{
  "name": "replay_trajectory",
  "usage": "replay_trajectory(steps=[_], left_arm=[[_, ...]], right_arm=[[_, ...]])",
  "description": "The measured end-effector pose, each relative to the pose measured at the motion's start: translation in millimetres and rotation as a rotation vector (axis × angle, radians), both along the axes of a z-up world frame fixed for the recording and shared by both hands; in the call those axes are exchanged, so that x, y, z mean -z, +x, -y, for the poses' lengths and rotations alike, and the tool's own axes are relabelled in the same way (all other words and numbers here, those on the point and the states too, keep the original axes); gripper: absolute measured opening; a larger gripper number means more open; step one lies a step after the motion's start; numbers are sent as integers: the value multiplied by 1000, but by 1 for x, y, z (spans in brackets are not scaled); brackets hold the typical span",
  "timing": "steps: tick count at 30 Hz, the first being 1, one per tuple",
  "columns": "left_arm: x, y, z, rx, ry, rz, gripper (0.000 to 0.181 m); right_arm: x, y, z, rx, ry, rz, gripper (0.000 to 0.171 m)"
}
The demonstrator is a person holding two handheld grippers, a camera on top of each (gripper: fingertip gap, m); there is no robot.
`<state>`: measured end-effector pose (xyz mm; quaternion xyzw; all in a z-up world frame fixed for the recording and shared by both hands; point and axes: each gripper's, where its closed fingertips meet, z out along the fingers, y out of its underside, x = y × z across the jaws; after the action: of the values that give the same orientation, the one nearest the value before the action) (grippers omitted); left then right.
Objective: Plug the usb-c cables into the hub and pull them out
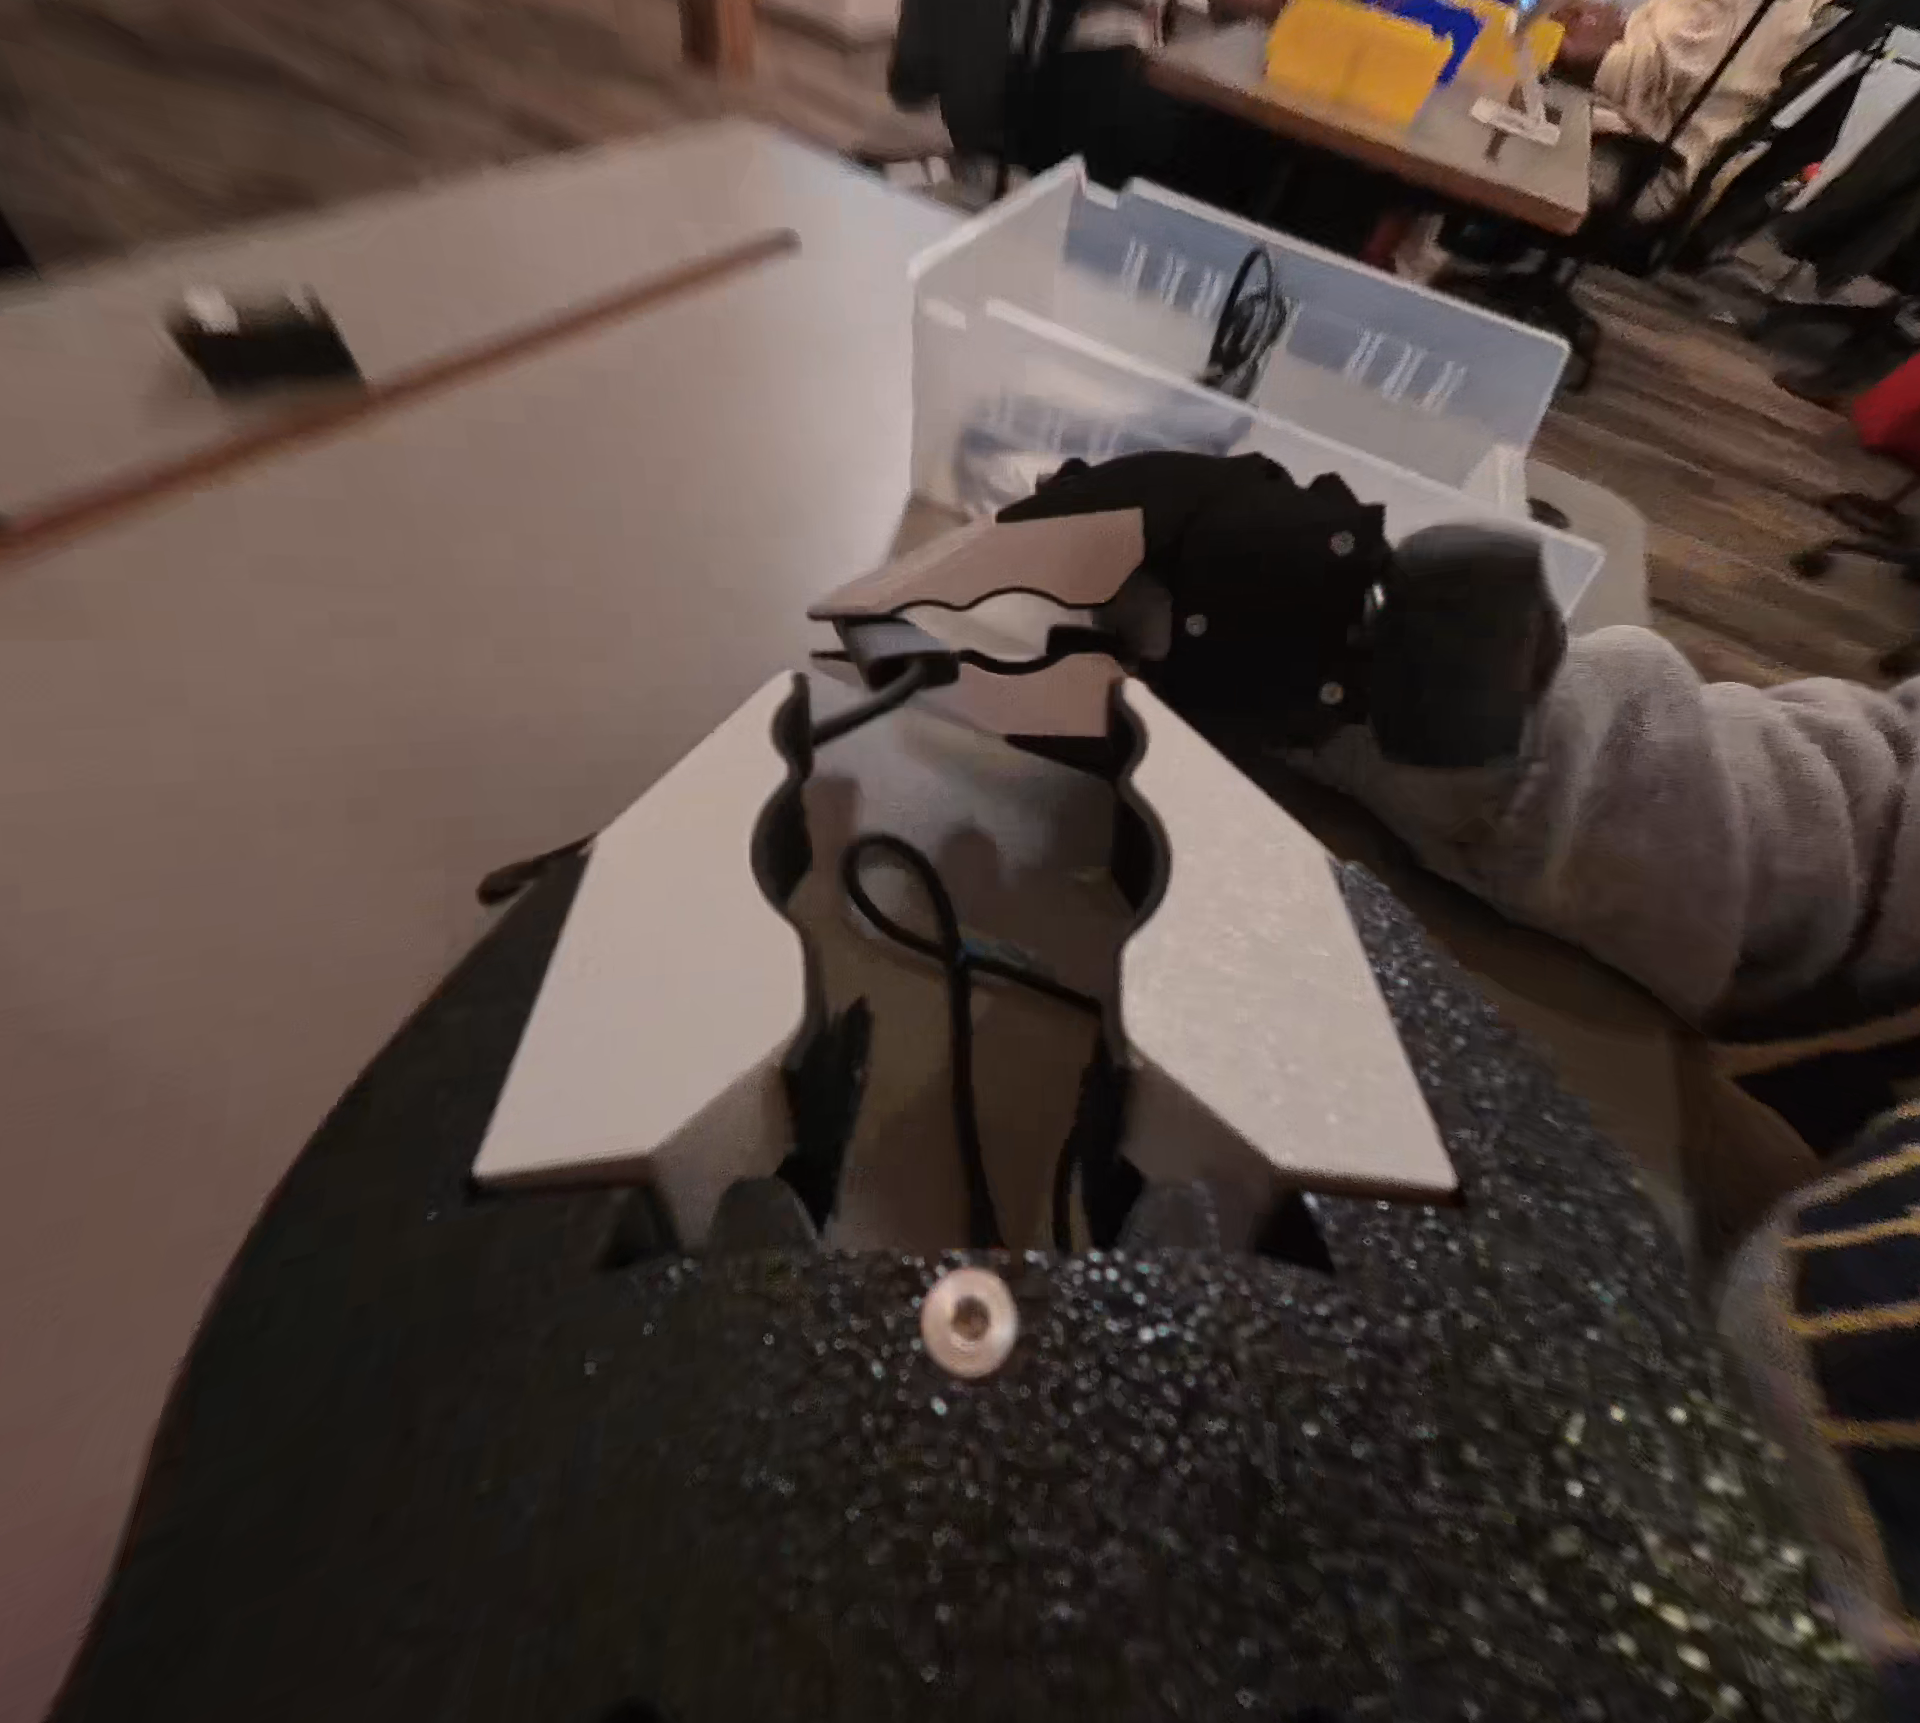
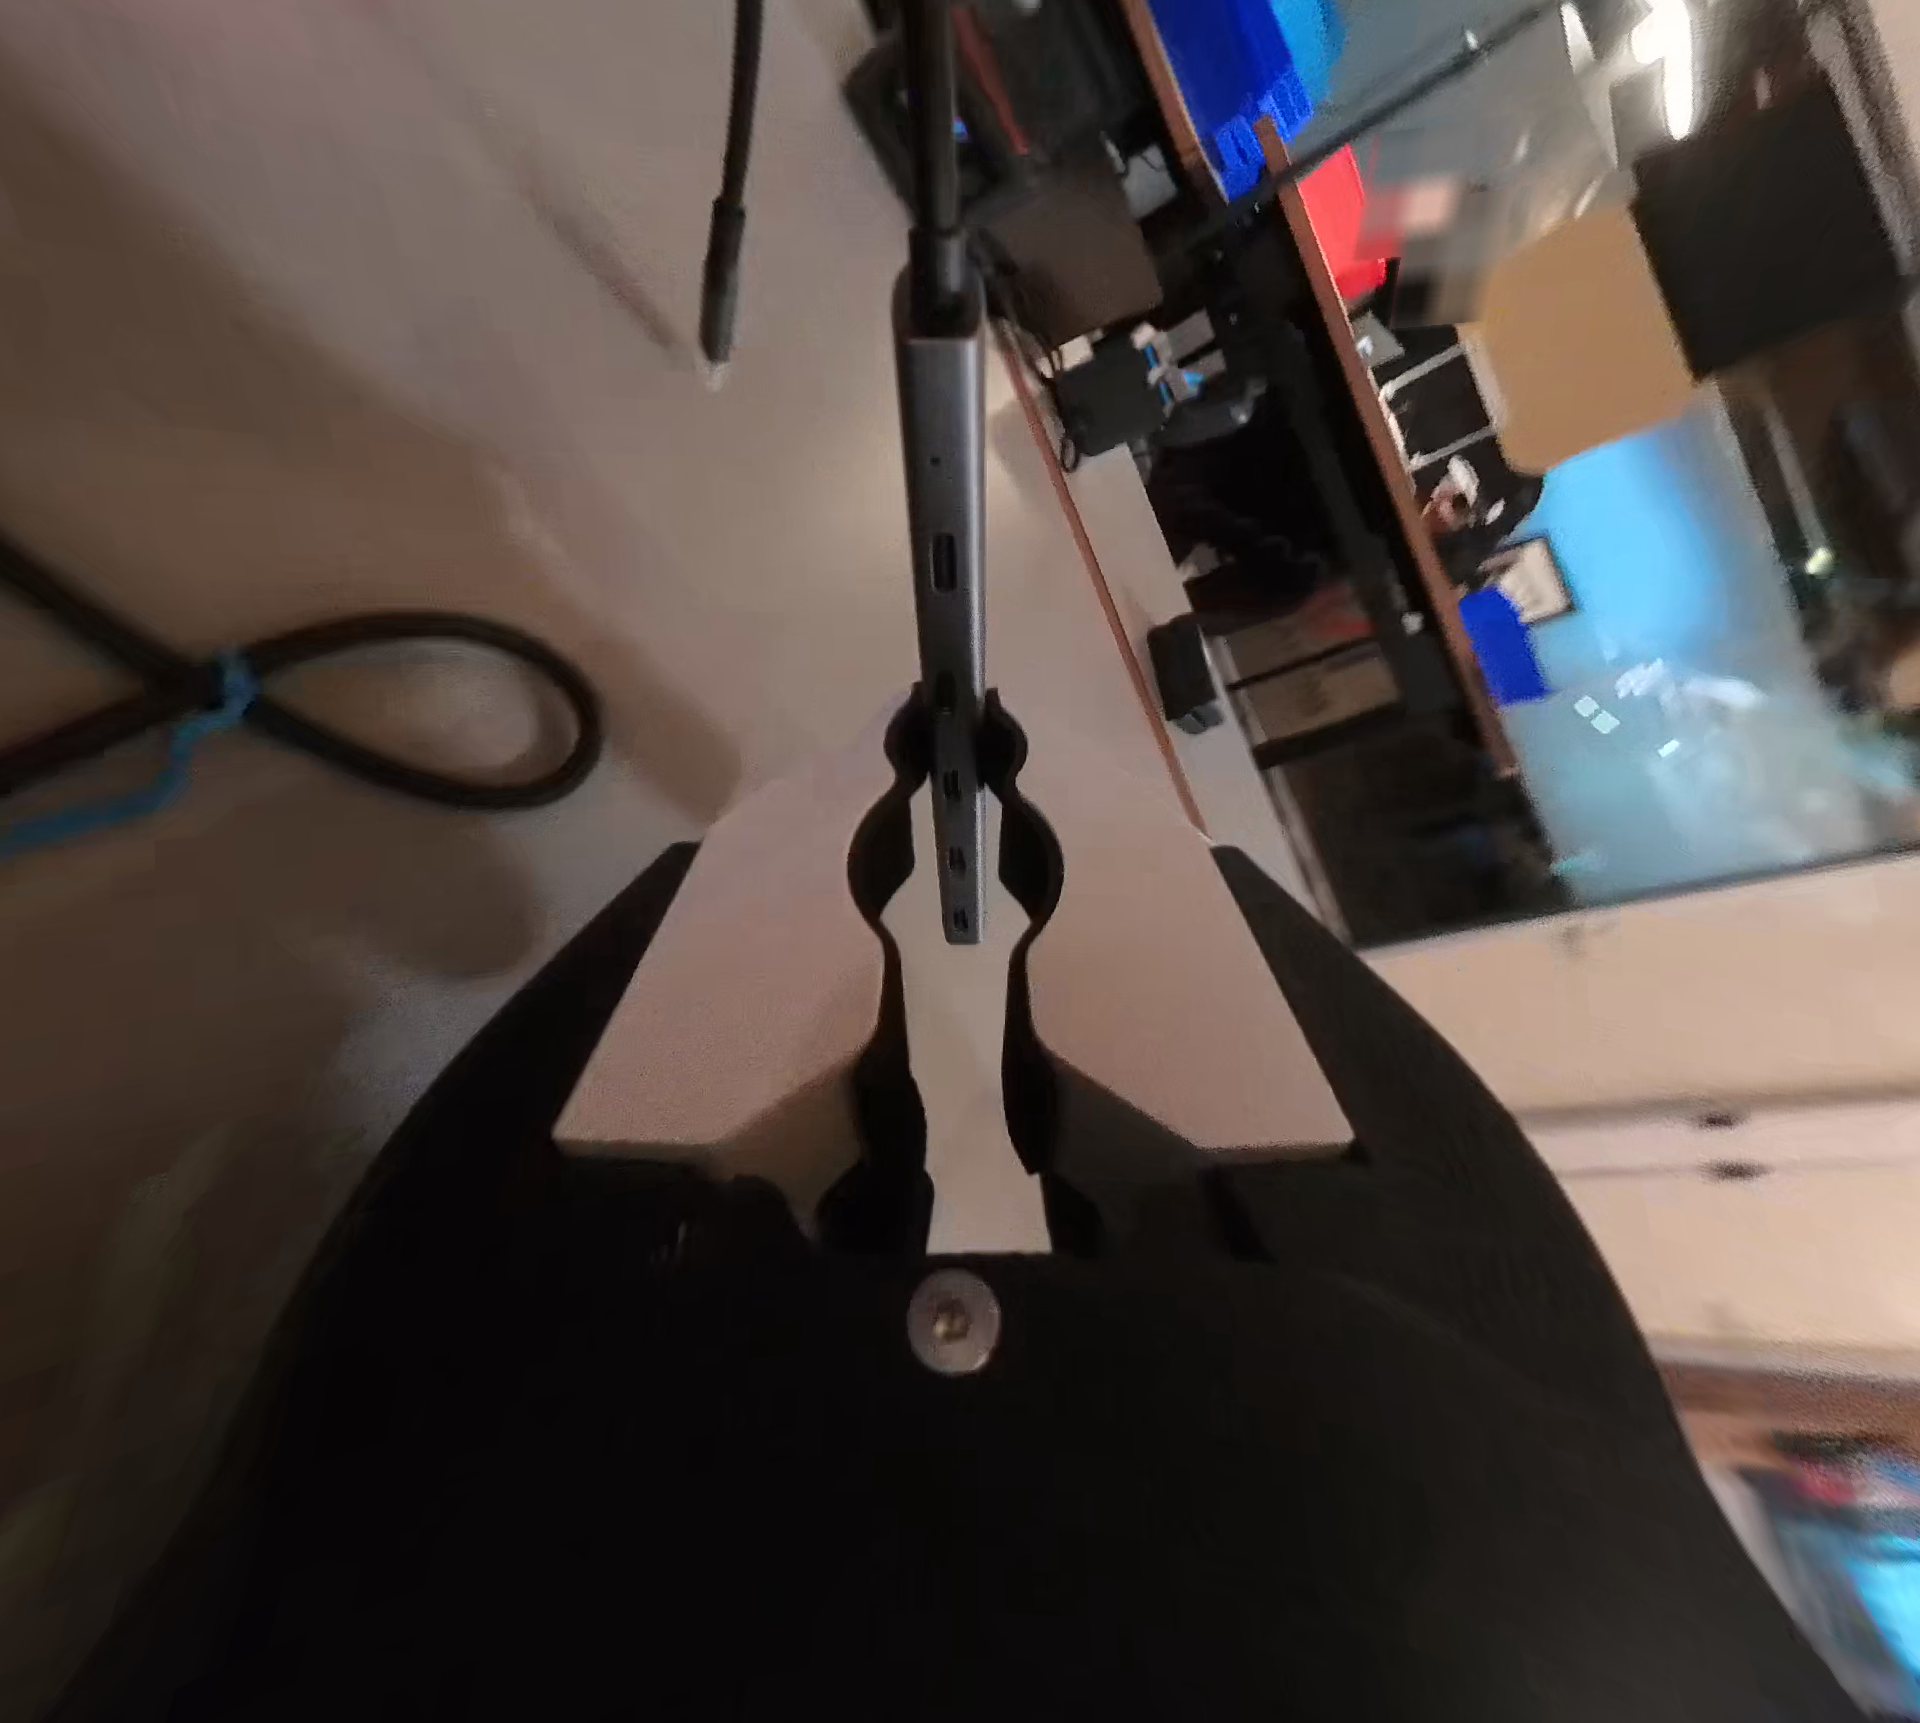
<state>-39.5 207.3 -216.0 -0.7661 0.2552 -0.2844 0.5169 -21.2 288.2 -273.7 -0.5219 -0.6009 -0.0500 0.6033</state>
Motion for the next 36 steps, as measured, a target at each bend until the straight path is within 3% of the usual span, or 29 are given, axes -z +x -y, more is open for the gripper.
replay_trajectory(steps=[4, 7, 12, 14, 17, 21, 26, 28, 32, 36], left_arm=[[-34, 16, 36, 58, 377, -88, 31], [-12, 33, 53, 161, 460, -293, 3], [57, 13, 16, 88, 229, -590, 49], [67, 10, 5, 93, 182, -586, 68], [57, 20, 4, 163, 236, -484, 73], [36, 34, 20, 278, 367, -407, 41], [43, 38, 30, 344, 450, -518, 0], [39, 45, 38, 380, 472, -476, 0], [42, 42, 36, 351, 423, -442, 10], [50, 33, 24, 271, 334, -433, 49]], right_arm=[[-12, 4, 0, -1, -174, -171, 8], [-16, 3, 4, -41, -261, -245, 8], [-17, -5, 26, -199, -255, -197, 8], [-13, -9, 41, -286, -225, -131, 8], [-5, -11, 57, -381, -215, -52, 8], [5, -5, 67, -441, -197, 50, 8], [7, -3, 77, -482, -202, 87, 8], [10, -4, 78, -478, -202, 108, 8], [12, -1, 73, -450, -201, 114, 8], [16, -2, 74, -452, -210, 126, 8]])
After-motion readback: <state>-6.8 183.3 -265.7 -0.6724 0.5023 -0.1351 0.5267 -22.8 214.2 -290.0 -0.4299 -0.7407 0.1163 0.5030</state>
